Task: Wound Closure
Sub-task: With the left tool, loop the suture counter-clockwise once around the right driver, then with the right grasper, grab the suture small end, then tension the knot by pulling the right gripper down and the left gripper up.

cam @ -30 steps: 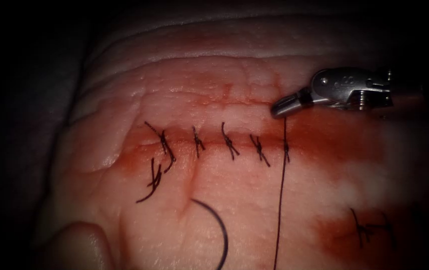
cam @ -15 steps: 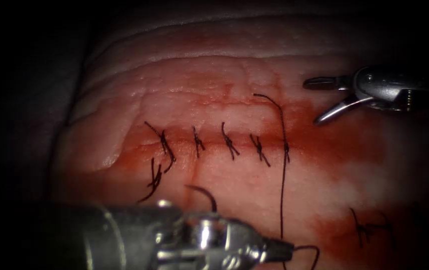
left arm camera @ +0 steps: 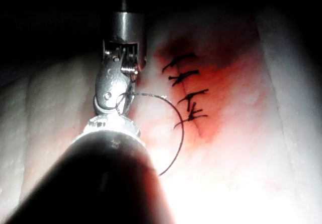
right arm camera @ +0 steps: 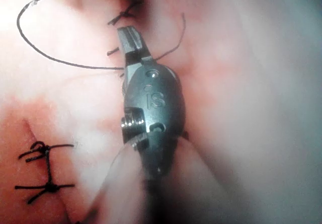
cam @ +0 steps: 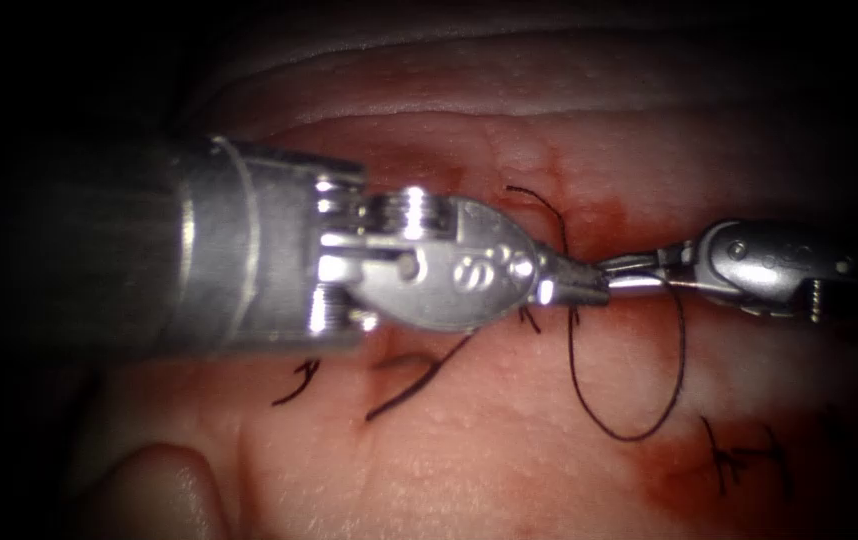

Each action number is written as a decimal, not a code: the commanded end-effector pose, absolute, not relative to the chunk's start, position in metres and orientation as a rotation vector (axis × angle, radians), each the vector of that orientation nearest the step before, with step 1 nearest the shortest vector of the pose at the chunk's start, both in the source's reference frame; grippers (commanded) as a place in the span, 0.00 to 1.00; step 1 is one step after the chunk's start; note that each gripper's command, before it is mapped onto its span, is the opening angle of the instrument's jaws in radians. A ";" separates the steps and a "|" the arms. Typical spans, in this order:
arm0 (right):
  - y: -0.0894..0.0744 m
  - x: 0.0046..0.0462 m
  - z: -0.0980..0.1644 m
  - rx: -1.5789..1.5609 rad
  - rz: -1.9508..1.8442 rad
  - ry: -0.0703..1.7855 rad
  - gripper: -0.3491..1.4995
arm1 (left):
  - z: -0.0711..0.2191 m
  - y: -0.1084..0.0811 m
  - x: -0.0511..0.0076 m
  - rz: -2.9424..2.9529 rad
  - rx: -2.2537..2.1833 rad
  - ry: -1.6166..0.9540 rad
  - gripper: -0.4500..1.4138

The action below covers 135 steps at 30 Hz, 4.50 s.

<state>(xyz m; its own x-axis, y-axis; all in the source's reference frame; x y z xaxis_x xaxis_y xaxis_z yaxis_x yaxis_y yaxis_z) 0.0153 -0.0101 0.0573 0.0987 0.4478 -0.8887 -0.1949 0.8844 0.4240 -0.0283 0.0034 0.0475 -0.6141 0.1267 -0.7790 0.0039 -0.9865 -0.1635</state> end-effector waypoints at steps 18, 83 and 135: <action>-0.014 0.0183 0.058 0.253 0.705 1.688 0.00 | 0.057 0.006 -0.0274 2.722 -1.299 -0.194 0.00; -0.010 0.0250 0.063 -0.286 0.905 0.628 0.00 | 0.063 -0.002 -0.0281 2.738 -1.261 -0.337 0.00; -0.020 0.0194 0.059 -0.423 0.803 0.882 0.00 | 0.074 0.024 -0.0253 2.560 -0.986 -0.472 0.00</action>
